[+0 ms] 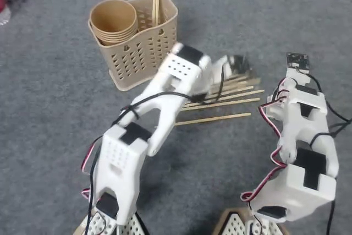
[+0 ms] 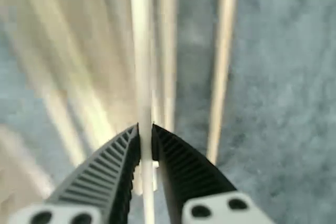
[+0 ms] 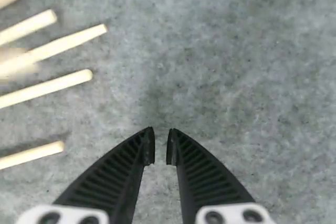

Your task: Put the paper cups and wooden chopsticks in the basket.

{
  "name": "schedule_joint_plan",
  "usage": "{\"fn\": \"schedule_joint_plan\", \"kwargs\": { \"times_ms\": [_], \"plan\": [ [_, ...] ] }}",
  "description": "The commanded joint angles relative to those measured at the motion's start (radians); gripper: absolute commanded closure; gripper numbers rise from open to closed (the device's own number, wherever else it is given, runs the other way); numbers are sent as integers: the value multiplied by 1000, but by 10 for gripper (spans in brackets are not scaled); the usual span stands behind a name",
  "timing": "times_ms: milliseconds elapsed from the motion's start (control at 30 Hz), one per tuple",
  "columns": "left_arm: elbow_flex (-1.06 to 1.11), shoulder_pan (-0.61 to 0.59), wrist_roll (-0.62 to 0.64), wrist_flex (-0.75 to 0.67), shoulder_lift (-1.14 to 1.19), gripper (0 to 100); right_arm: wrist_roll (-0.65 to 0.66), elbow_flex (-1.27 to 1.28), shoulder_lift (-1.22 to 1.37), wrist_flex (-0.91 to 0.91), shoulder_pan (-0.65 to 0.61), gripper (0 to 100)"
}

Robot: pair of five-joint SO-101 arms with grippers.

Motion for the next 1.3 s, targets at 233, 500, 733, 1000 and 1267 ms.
{"fn": "schedule_joint_plan", "kwargs": {
  "times_ms": [233, 500, 733, 1000, 1267],
  "plan": [
    [-179, -101, 555, -245, -376, 988, 20, -3, -54, -16, -7, 937],
    [-179, -330, 1092, -632, -451, 987, 21, -2, -54, -16, -12, 937],
    [-171, -371, 1178, -913, -445, 987, 21, -2, -53, -18, -13, 937],
    [-107, -374, 1069, -1028, -327, 987, 21, -2, -53, -18, -13, 937],
    [-16, -400, 1046, -1028, -249, 987, 21, -2, -53, -18, -15, 937]
  ]
}}
